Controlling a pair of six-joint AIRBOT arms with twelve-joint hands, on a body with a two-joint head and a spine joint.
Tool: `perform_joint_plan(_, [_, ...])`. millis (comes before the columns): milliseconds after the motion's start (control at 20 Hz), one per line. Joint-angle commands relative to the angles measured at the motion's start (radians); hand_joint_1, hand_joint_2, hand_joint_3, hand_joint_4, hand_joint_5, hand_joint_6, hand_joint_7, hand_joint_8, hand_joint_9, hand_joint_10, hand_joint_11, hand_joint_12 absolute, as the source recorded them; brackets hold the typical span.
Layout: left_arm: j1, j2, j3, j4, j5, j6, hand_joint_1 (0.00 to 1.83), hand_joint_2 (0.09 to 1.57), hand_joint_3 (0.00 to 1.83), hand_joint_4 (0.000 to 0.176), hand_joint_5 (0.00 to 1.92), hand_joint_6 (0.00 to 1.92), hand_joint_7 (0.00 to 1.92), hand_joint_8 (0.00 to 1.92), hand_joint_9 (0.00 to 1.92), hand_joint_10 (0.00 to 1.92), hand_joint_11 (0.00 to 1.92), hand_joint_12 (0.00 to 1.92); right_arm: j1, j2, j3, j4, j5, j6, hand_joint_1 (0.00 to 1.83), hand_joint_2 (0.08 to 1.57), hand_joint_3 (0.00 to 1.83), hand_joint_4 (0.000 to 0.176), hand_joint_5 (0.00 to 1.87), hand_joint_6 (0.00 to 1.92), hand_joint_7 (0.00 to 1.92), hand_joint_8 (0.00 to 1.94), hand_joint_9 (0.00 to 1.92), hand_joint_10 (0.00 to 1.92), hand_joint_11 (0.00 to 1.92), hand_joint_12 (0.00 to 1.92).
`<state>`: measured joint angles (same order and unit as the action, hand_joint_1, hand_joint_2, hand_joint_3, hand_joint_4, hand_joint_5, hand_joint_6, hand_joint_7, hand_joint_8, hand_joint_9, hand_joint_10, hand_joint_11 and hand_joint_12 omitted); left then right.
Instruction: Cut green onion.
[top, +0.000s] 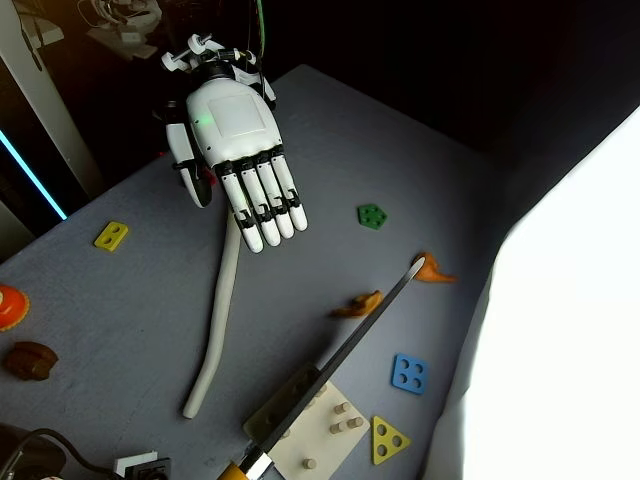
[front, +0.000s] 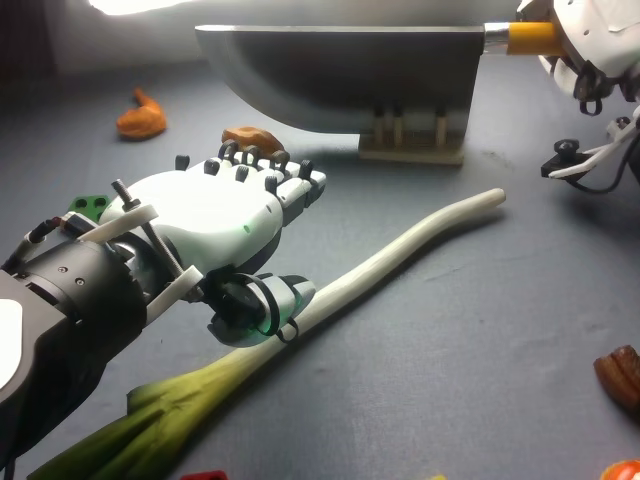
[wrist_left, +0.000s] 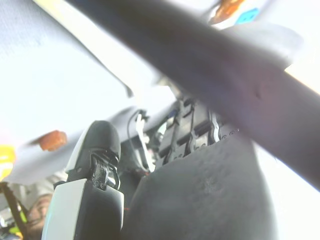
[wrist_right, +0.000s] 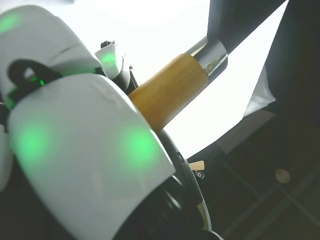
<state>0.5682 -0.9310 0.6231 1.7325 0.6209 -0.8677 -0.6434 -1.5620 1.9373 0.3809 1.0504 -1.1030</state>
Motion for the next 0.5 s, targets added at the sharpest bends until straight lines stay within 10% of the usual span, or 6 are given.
perform_joint_plan(0, [-0.013,0.001,0.002,0.058,0.032,0.001,0.35,1.45,0.0,0.0,0.0,0.0,0.0,0.0,0.01,0.0,0.01,0.01,0.001,0.007,0.008,0.002,0.121,0.001,1.54,1.13,0.0,0.176,1.2,1.92,1.37,1.94,1.46,1.92,1.55,1.92])
perform_joint_plan(100, [-0.013,0.001,0.002,0.06,0.032,0.001,0.39,1.45,0.0,0.001,0.0,0.0,0.0,0.0,0.01,0.0,0.01,0.01,0.001,0.007,0.008,0.002,0.126,0.001,1.52,1.13,0.0,0.176,1.14,1.92,1.35,1.94,1.44,1.92,1.53,1.92])
perform_joint_plan(150, [-0.013,0.001,0.002,0.06,0.032,0.001,0.4,1.45,0.0,0.0,0.01,0.0,0.01,0.0,0.01,0.0,0.0,0.01,0.001,0.007,0.008,0.001,0.126,0.001,1.48,1.13,0.0,0.051,1.01,1.92,1.29,1.94,1.39,1.92,1.46,1.92])
perform_joint_plan(200, [-0.013,0.001,0.002,0.06,0.032,0.001,0.39,1.45,0.0,0.001,0.0,0.0,0.0,0.0,0.01,0.0,0.0,0.01,0.001,0.007,0.008,0.0,0.126,0.001,1.47,1.13,0.0,0.0,0.96,1.92,1.26,1.94,1.35,1.92,1.42,1.92])
perform_joint_plan(450, [-0.017,0.001,0.0,0.06,0.032,0.001,0.35,1.46,0.0,0.0,0.0,0.0,0.0,0.0,0.02,0.0,0.0,0.0,0.002,0.008,0.015,-0.01,0.138,0.001,1.44,1.14,0.0,0.0,0.81,1.92,1.14,1.94,1.22,1.92,1.26,1.92])
